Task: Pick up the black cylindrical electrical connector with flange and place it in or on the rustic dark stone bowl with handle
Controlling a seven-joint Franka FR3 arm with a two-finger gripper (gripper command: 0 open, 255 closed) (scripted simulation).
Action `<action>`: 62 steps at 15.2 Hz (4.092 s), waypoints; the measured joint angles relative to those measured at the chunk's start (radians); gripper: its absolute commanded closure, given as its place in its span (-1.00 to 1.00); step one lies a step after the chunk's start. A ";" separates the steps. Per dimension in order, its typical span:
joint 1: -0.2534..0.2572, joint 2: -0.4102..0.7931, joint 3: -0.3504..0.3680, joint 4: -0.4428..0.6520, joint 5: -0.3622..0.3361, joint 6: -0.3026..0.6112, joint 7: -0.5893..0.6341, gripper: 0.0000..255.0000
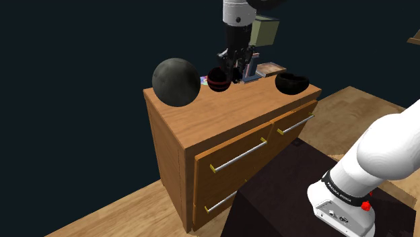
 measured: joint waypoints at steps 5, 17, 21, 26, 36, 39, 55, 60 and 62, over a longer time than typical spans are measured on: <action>-0.037 -0.079 -0.083 -0.082 -0.004 0.016 -0.122 1.00; -0.144 -0.156 -0.299 -0.177 -0.076 0.064 -0.418 1.00; -0.183 -0.143 -0.372 -0.170 -0.105 0.083 -0.517 1.00; -0.229 -0.121 -0.457 -0.150 -0.135 0.104 -0.633 1.00; -0.292 -0.013 -0.580 -0.095 -0.157 0.183 -0.801 1.00; -0.293 -0.007 -0.583 -0.128 -0.159 0.222 -0.797 1.00; -0.296 0.012 -0.589 -0.209 -0.165 0.322 -0.786 -1.00; -0.295 0.007 -0.587 -0.202 -0.165 0.309 -0.786 -1.00; -0.289 -0.006 -0.578 -0.156 -0.160 0.251 -0.783 -1.00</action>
